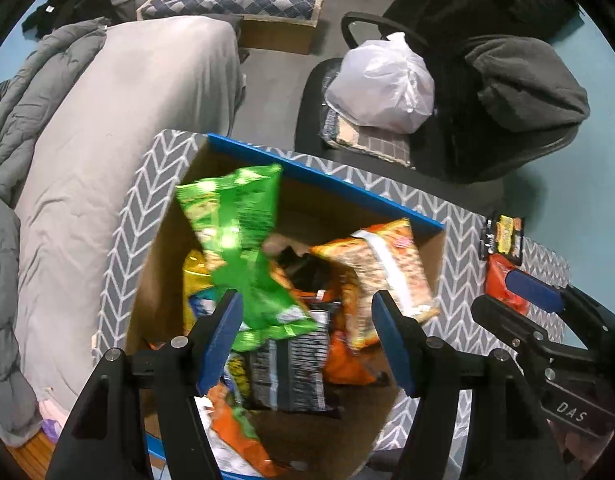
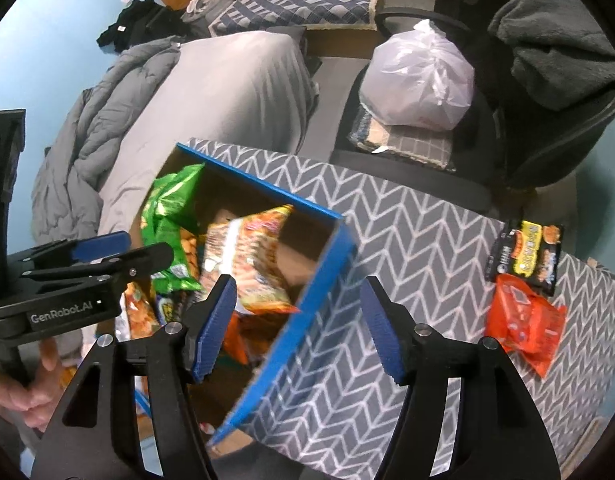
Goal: Organize snacks
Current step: 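Release both bags into the box by opening both tools, then grasp the black-yellow packet with the right tool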
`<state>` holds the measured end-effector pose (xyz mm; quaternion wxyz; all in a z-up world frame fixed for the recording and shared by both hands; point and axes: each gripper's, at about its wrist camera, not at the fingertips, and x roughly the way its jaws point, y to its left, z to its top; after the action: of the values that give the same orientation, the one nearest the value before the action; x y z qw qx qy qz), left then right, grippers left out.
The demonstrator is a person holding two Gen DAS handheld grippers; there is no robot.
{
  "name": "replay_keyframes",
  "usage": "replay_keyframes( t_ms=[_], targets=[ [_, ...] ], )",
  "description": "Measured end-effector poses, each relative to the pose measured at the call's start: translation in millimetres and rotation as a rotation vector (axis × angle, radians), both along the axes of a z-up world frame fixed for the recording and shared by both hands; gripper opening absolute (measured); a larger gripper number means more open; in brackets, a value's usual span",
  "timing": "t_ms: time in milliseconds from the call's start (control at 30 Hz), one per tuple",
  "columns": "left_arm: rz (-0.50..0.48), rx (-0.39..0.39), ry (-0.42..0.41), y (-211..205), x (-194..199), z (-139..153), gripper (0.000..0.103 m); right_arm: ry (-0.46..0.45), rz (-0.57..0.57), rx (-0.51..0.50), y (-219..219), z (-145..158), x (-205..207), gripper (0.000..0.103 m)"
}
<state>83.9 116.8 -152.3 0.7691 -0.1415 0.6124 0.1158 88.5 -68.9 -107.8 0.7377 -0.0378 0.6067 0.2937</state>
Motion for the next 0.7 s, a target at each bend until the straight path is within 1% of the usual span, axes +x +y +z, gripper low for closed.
replay_keyframes(
  t_ms=[200,433,700],
  targets=[
    [-0.023,0.010,0.006,-35.5,11.6,0.6,0.068,0.001,-0.002,-0.017,-34.7,-1.0,7.1,0.065],
    [-0.048,0.010,0.014,-84.4,39.4,-2.8,0.069,0.005,-0.004,-0.044,-86.3,-8.3,22.8,0.066],
    [-0.064,0.041,0.044,-133.8,78.2,-25.9,0.069,0.005,0.017,-0.078,-142.6,-26.6,63.6,0.066]
  ],
)
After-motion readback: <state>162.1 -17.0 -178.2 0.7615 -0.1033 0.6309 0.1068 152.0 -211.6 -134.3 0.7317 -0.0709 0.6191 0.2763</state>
